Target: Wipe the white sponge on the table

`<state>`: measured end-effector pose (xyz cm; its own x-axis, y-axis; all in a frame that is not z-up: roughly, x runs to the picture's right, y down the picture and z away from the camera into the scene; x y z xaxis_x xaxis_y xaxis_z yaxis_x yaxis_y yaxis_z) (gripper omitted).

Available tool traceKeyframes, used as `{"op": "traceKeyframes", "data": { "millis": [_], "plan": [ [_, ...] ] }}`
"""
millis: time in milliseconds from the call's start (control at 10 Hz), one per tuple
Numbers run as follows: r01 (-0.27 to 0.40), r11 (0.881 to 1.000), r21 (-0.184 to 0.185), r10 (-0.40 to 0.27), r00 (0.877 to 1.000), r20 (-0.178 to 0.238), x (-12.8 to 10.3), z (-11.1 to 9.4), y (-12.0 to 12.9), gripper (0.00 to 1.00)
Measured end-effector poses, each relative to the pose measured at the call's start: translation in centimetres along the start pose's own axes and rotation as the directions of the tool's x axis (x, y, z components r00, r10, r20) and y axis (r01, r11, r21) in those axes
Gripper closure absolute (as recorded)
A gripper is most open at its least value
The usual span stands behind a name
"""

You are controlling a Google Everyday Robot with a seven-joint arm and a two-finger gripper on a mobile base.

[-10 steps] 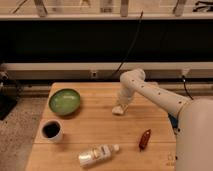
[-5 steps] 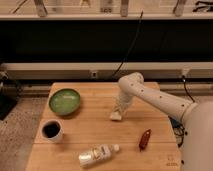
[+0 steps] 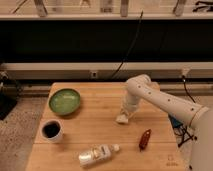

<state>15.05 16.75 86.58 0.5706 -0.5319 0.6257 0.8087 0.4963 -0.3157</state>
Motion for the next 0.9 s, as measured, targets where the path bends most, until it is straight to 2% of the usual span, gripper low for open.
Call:
{"op": "traceKeyframes", "data": {
  "millis": [100,500,700,900],
  "plan": [
    [-0.024,1.0,-0.006,0.024,1.0,-0.008,0.7,-0.1,0.9,0.98],
    [-0.079,0.997,-0.011,0.079,0.996,-0.043,3.1,-0.5,1.9,0.98],
    [-0.079,0.997,-0.003,0.078,0.996,-0.045,4.5,-0.8,1.3,0.98],
    [-0.057,0.998,-0.01,0.057,0.998,-0.04,4.4,-0.8,-0.2,0.98]
  ]
}}
